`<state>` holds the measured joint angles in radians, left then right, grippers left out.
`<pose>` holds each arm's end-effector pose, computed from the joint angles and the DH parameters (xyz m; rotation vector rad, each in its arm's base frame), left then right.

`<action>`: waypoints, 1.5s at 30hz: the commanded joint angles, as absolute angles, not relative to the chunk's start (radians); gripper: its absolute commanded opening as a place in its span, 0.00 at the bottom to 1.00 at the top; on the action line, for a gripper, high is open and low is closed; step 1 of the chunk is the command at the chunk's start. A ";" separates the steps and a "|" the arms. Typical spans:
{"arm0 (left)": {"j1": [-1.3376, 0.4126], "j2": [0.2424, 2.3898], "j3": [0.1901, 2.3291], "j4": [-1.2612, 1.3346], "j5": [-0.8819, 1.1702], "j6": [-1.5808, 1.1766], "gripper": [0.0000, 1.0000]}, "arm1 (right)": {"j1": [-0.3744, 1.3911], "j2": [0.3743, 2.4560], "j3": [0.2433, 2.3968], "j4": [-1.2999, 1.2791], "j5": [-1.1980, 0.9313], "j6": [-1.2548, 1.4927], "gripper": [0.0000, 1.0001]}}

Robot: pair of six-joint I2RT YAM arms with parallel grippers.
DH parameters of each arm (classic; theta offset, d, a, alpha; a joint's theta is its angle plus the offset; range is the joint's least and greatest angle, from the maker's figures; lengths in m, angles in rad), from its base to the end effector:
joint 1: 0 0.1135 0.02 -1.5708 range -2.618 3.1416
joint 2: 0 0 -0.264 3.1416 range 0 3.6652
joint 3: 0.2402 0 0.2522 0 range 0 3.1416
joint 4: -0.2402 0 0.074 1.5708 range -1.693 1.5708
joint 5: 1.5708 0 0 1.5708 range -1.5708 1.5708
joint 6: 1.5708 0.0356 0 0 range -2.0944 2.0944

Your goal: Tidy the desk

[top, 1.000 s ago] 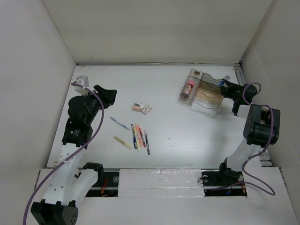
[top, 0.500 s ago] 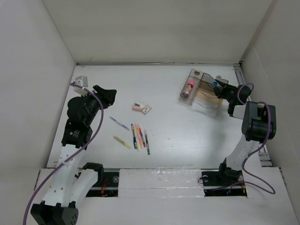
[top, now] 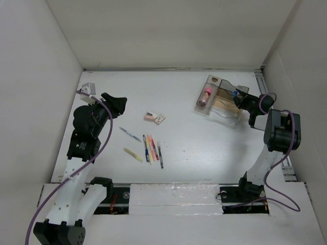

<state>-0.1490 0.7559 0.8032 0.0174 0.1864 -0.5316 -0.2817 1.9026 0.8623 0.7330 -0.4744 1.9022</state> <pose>0.1755 -0.0330 0.3731 -0.1419 1.5397 -0.6834 0.3719 -0.0907 0.1502 1.7140 1.3137 1.4818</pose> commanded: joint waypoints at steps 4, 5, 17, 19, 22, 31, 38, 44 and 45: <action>-0.150 0.749 0.818 0.058 0.192 -0.532 0.44 | -0.291 1.925 0.893 0.836 -0.456 1.947 0.35; -0.150 0.753 0.816 0.058 0.192 -0.532 0.44 | -0.291 1.925 0.896 0.842 -0.451 1.948 0.37; -0.150 0.765 0.822 0.052 0.179 -0.528 0.44 | -0.301 1.937 0.965 0.844 -0.428 1.960 0.52; -0.150 0.767 0.824 0.051 0.179 -0.526 0.44 | -0.301 1.940 0.976 0.841 -0.428 1.959 0.53; -0.150 0.770 0.824 0.051 0.181 -0.526 0.44 | -0.301 1.947 0.986 0.848 -0.426 1.944 0.53; -0.150 0.773 0.825 0.049 0.179 -0.525 0.44 | -0.256 1.934 1.089 0.859 -0.563 1.690 0.32; -0.150 0.778 0.824 0.046 0.181 -0.522 0.44 | -0.169 1.873 1.258 0.442 -0.660 1.170 0.03; -0.150 0.793 0.824 0.046 0.187 -0.522 0.44 | 0.006 1.747 1.434 0.082 -0.506 0.616 0.09; -0.150 0.793 0.825 0.046 0.187 -0.523 0.44 | 0.037 1.743 1.456 0.052 -0.509 0.556 0.13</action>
